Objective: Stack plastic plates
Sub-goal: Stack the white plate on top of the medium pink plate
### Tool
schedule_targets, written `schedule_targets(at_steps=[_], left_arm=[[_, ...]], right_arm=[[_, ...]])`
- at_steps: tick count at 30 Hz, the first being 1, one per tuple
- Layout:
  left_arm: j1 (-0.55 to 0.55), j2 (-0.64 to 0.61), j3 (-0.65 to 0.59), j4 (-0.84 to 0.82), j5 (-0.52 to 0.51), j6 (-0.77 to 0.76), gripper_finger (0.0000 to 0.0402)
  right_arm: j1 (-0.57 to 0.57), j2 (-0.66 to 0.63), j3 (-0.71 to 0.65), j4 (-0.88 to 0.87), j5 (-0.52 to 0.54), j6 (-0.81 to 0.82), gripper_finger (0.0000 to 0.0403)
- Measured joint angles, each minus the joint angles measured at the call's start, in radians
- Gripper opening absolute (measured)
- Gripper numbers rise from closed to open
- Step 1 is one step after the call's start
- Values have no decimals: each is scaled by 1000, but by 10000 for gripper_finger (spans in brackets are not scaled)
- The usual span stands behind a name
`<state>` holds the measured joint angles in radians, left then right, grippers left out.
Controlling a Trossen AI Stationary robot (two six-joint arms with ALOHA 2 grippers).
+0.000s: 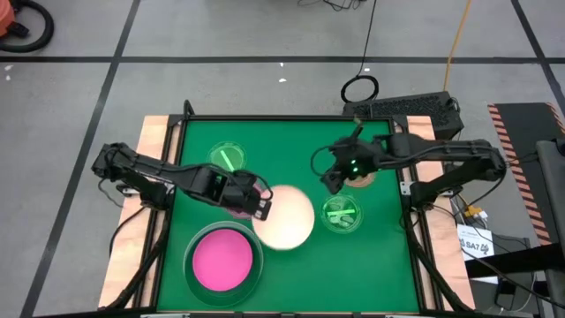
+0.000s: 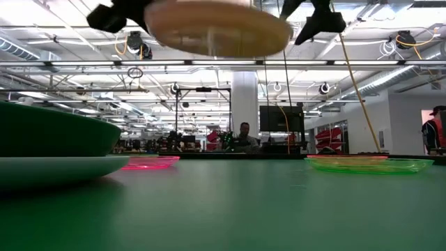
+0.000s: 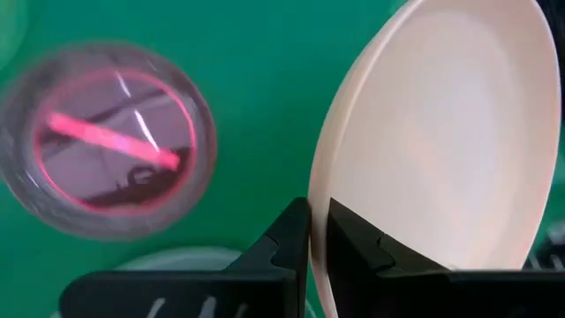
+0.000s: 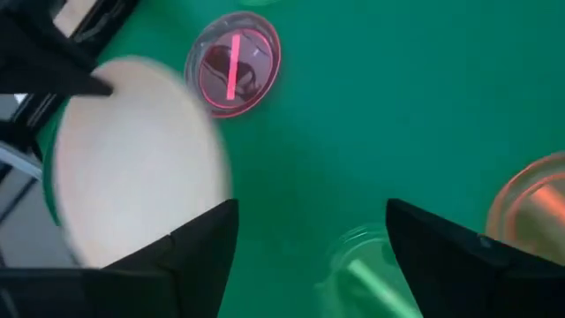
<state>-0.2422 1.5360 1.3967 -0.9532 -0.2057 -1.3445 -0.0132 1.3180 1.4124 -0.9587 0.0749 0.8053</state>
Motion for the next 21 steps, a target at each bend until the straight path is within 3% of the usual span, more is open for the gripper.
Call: schedule_targets(at_steps=[10, 17, 21], left_arm=[[-106, -4, 0, -159, 220, -44, 36], [-168, -48, 1, -324, 235, 83, 36], [-185, -53, 1, -442, 215, 238, 35]], right_arm=[[-92, -97, 0, -161, 4, -361, 270], [-99, -108, -1, -235, 5, -444, 270], [-99, -110, -1, -236, 5, -440, 270]])
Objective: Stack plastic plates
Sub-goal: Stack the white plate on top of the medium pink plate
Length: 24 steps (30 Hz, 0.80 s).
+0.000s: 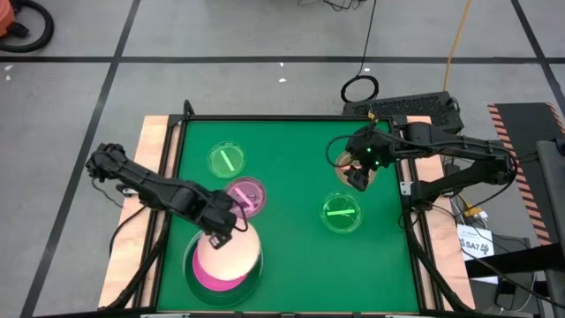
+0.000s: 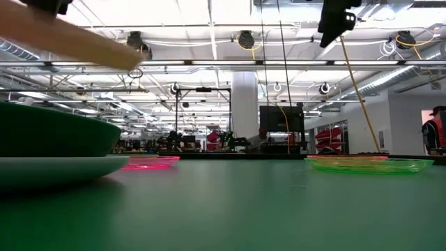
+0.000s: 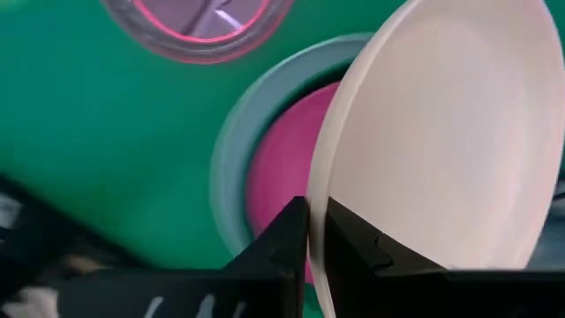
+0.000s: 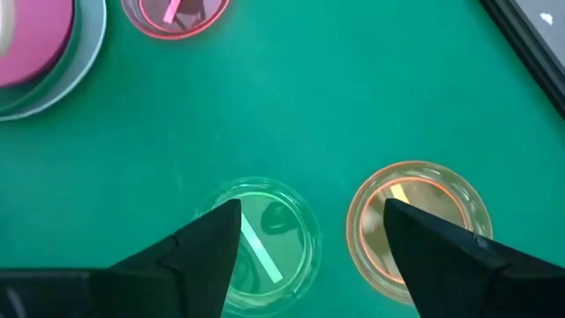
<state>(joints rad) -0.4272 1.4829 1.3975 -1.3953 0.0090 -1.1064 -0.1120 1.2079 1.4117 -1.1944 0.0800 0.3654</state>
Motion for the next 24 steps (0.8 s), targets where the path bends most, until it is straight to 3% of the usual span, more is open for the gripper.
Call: schedule_targets(at_steps=[8, 12, 24], left_arm=[[-27, 5, -4, -30, -131, 301, 35], [-42, 5, -68, -9, -154, 416, 35], [-72, 5, -239, 215, -180, 523, 34]], right_arm=[[0, 0, 0, 14, 0, 53, 270], [2, 0, 0, 15, 1, 150, 270], [103, 0, 0, 107, 1, 513, 270]])
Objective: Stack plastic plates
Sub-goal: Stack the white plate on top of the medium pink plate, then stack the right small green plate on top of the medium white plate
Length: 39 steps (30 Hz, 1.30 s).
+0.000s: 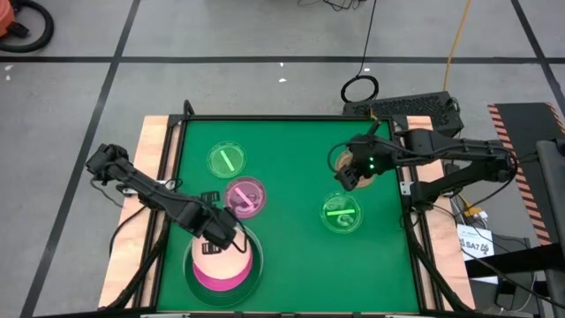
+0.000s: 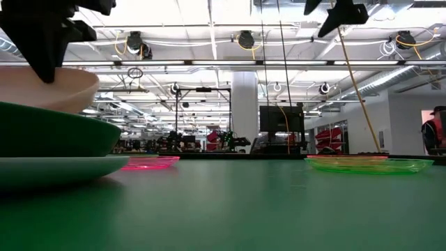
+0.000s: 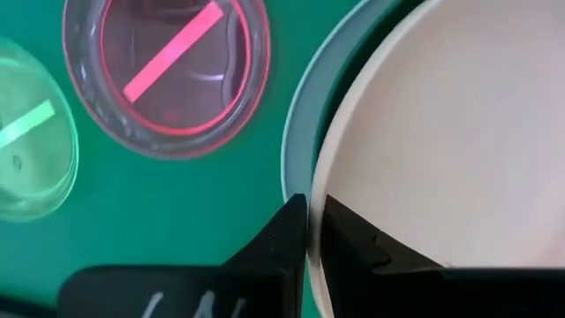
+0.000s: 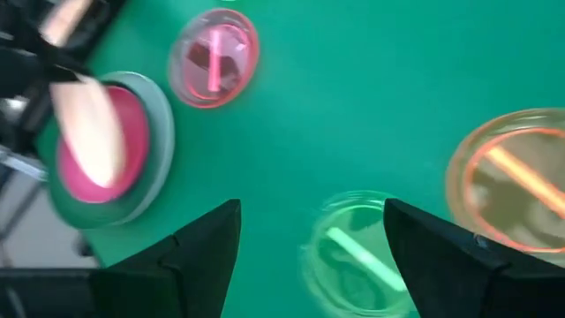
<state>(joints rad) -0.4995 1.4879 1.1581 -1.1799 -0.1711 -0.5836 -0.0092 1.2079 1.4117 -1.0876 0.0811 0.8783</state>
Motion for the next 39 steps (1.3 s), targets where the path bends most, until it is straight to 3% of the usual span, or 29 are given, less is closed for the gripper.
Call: schedule_targets(at_steps=[10, 18, 28, 39], left_arm=[[0, 0, -78, 134, -4, 42, 35], [9, 0, -74, 135, -11, -64, 35], [32, 0, -74, 165, 32, -287, 35], [68, 0, -74, 431, 31, -345, 35]], right_arm=[[117, 0, 0, 104, 80, 190, 270], [182, 0, 0, 130, 154, 266, 270], [204, 30, 0, 49, 154, 351, 270], [255, 123, -1, -72, 75, 276, 270]])
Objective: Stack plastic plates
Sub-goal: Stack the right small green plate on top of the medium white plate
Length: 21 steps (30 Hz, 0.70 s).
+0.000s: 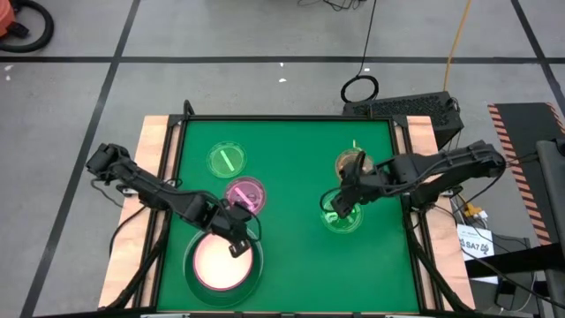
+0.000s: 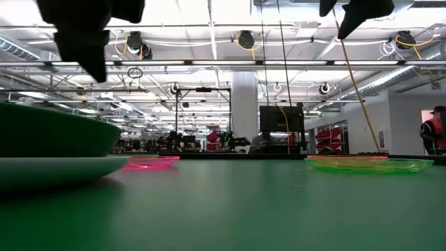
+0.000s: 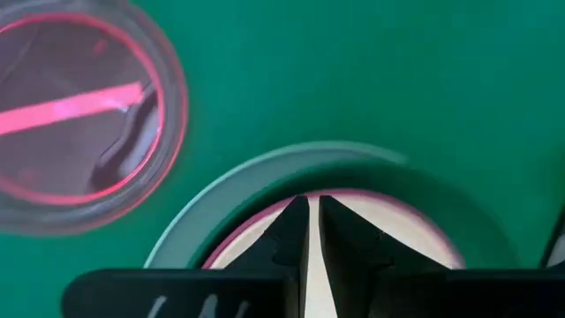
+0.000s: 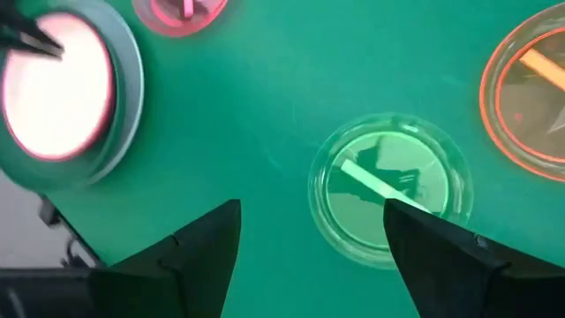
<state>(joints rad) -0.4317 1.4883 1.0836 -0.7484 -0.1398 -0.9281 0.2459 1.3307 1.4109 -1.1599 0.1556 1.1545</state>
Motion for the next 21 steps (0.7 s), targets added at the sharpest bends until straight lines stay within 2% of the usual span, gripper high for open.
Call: schedule_targets(at_steps=[12, 21], left_arm=[[62, 0, 0, 63, 0, -25, 35], [94, 0, 0, 65, -1, -13, 35]], right_arm=[[76, 80, 0, -16, 2, 28, 270], [33, 76, 0, -233, 12, -22, 270]])
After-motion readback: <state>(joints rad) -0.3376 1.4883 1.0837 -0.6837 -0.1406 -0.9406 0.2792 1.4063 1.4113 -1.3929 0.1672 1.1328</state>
